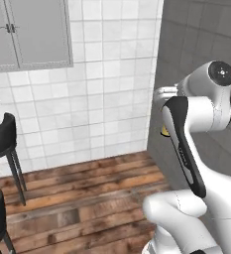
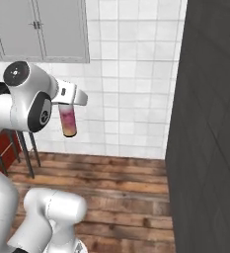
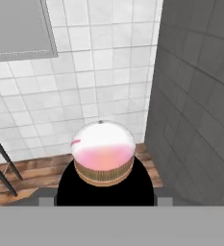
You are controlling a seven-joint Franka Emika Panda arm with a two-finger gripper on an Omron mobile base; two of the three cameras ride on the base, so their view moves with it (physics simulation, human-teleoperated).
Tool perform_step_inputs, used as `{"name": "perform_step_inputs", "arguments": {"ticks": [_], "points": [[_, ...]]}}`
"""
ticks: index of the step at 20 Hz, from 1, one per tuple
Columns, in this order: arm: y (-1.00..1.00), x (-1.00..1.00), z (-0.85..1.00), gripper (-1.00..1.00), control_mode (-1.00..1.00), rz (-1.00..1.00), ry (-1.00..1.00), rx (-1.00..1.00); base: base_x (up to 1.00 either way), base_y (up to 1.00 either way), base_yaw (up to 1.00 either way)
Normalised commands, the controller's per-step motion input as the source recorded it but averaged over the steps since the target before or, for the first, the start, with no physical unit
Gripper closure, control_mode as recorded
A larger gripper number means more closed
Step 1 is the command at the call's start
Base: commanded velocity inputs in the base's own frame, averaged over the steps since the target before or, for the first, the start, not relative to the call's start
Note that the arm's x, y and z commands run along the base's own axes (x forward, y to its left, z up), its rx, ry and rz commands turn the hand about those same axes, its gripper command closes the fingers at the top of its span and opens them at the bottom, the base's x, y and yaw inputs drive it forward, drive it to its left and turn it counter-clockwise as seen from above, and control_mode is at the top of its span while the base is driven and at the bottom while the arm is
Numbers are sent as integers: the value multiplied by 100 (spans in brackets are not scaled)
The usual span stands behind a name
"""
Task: Place the large bottle from the dining counter next to the other large bottle outside the sink, and place the small bottle from the dining counter next to the other small bottle inside the sink.
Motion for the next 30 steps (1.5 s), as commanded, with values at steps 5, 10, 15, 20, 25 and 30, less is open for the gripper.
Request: {"name": "perform_step_inputs", "arguments": {"ticks": [5, 10, 15, 20, 25, 30], "points": [[0, 0, 0, 100, 100, 0, 0, 0, -100, 0, -6], [0, 0, 0, 100, 100, 0, 0, 0, -100, 0, -7], [0, 0, 0, 100, 100, 0, 0, 0, -100, 2, -7], [0, 0, 0, 100, 100, 0, 0, 0, -99, 0, -8], [0, 0, 0, 100, 100, 0, 0, 0, -81, 48, -3], [0, 0, 0, 100, 100, 0, 0, 0, -41, 99, -1]]}}
